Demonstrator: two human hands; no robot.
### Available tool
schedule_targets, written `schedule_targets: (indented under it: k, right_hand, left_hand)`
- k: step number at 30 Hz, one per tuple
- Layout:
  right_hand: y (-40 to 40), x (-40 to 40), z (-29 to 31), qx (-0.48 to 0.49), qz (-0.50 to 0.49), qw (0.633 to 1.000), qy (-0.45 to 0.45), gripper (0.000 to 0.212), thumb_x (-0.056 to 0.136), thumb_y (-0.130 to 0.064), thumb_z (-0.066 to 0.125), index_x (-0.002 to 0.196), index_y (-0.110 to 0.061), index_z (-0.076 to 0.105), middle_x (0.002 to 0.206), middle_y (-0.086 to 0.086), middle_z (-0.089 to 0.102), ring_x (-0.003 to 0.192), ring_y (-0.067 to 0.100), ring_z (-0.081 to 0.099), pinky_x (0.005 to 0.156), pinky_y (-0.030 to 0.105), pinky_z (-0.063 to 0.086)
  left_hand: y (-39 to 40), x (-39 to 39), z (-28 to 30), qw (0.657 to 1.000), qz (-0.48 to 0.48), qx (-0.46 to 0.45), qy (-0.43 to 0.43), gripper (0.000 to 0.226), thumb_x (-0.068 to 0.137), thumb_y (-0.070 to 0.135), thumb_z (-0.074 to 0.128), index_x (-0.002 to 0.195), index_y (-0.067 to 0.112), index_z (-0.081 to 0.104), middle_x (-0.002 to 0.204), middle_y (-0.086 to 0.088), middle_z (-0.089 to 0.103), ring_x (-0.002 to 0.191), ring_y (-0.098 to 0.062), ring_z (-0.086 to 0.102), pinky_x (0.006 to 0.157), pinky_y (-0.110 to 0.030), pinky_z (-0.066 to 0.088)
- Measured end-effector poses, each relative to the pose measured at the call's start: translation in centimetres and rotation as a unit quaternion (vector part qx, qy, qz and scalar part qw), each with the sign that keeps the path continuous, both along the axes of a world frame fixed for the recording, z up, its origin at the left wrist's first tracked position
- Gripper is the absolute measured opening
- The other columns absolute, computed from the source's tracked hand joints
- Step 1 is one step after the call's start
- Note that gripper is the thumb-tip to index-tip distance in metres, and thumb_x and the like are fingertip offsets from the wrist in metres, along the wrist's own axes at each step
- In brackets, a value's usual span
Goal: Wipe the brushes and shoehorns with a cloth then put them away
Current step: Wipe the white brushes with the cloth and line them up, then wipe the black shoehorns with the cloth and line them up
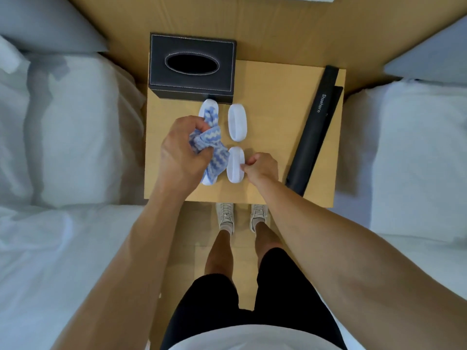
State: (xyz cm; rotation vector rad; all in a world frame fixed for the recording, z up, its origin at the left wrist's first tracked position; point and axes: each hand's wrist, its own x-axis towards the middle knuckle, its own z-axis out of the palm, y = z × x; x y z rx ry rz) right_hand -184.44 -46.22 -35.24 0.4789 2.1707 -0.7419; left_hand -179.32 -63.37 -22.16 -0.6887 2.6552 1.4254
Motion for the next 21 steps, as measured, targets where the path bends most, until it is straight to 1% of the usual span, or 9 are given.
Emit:
schedule_targets:
  k: [2, 4, 8, 11, 13, 15, 17, 19, 21]
  right_hand:
    - [0.7, -0.6, 0.7, 0.024, -0.003, 0.999, 0.031, 0.011, 0.089, -0.029, 0.068, 0.086, -0.022, 0.061, 0.092, -0.002, 0.066, 0.086, 0.02, 0.065, 0.065, 0.026, 0.046]
    - [2.0, -1.6, 1.4, 0.056, -0.021, 0.994, 0.092, 0.007, 0.091, -0.026, 0.062, 0.091, -0.019, 0.063, 0.099, -0.001, 0.067, 0.085, 0.019, 0.063, 0.063, 0.026, 0.044]
    - [6.8, -4.0, 2.3, 0.133, -0.058, 0.973, 0.181, 0.014, 0.09, -0.022, 0.066, 0.101, -0.016, 0.061, 0.111, 0.006, 0.06, 0.089, 0.025, 0.061, 0.067, 0.031, 0.042]
    - [10.6, -5.2, 2.2, 0.173, -0.048, 0.969, 0.17, 0.032, 0.089, -0.026, 0.071, 0.115, -0.014, 0.056, 0.12, 0.008, 0.056, 0.1, 0.028, 0.062, 0.068, 0.033, 0.043]
    - [12.1, -5.7, 1.8, 0.199, -0.024, 0.969, 0.144, 0.04, 0.088, -0.032, 0.073, 0.117, -0.013, 0.054, 0.119, 0.008, 0.058, 0.102, 0.029, 0.063, 0.068, 0.033, 0.044]
    - [12.7, -6.0, 1.3, 0.221, 0.001, 0.968, 0.118, 0.044, 0.085, -0.04, 0.075, 0.113, -0.014, 0.054, 0.111, 0.006, 0.062, 0.098, 0.029, 0.064, 0.067, 0.033, 0.044]
    - [12.8, -6.1, 0.8, 0.232, 0.015, 0.967, 0.102, 0.048, 0.081, -0.045, 0.078, 0.109, -0.015, 0.054, 0.103, 0.005, 0.063, 0.092, 0.027, 0.065, 0.064, 0.032, 0.045]
    - [12.8, -6.2, 0.3, 0.232, 0.019, 0.968, 0.088, 0.048, 0.08, -0.046, 0.079, 0.109, -0.015, 0.055, 0.1, 0.004, 0.063, 0.088, 0.026, 0.064, 0.062, 0.031, 0.044]
    - [13.0, -6.6, 0.0, 0.224, 0.013, 0.972, 0.074, 0.045, 0.081, -0.045, 0.079, 0.105, -0.015, 0.057, 0.096, 0.004, 0.061, 0.08, 0.023, 0.059, 0.055, 0.027, 0.04]
  left_hand:
    - [0.3, -0.6, 0.3, 1.0, -0.005, 0.011, 0.003, 0.029, 0.083, 0.001, 0.066, 0.105, 0.017, 0.057, 0.121, -0.003, 0.058, 0.107, -0.009, 0.056, 0.086, -0.036, 0.056]
    - [0.7, -1.0, 0.5, 1.0, -0.009, 0.019, 0.004, 0.03, 0.082, -0.001, 0.066, 0.105, 0.016, 0.057, 0.12, -0.002, 0.059, 0.107, -0.008, 0.055, 0.087, -0.039, 0.055]
    - [2.0, -1.7, 1.0, 0.999, -0.026, 0.019, 0.014, 0.031, 0.081, -0.004, 0.065, 0.103, 0.016, 0.058, 0.117, -0.002, 0.059, 0.104, -0.007, 0.054, 0.087, -0.036, 0.052]
    - [2.9, -1.9, 1.0, 0.999, -0.043, 0.018, 0.021, 0.032, 0.08, -0.007, 0.064, 0.1, 0.016, 0.058, 0.114, 0.0, 0.059, 0.098, 0.004, 0.051, 0.083, -0.018, 0.046]
    - [3.5, -2.0, 0.9, 0.998, -0.048, 0.022, 0.024, 0.031, 0.078, -0.01, 0.064, 0.099, 0.012, 0.059, 0.11, 0.006, 0.058, 0.094, 0.012, 0.051, 0.079, -0.011, 0.043]
    - [4.1, -1.9, 0.9, 0.998, -0.057, 0.02, 0.027, 0.031, 0.077, -0.011, 0.065, 0.1, 0.009, 0.06, 0.108, 0.008, 0.057, 0.094, 0.006, 0.052, 0.08, -0.013, 0.044]
    - [4.6, -1.8, 0.9, 0.997, -0.067, 0.019, 0.026, 0.031, 0.077, -0.011, 0.065, 0.1, 0.008, 0.061, 0.109, 0.004, 0.058, 0.097, -0.002, 0.053, 0.081, -0.016, 0.044]
    - [4.9, -1.7, 1.0, 0.997, -0.07, 0.021, 0.022, 0.03, 0.077, -0.009, 0.066, 0.1, 0.01, 0.061, 0.111, 0.002, 0.059, 0.1, -0.003, 0.053, 0.082, -0.017, 0.045]
    - [5.1, -1.5, 1.2, 0.997, -0.073, 0.019, 0.021, 0.031, 0.078, -0.008, 0.067, 0.1, 0.013, 0.06, 0.112, 0.004, 0.058, 0.101, 0.0, 0.052, 0.084, -0.018, 0.046]
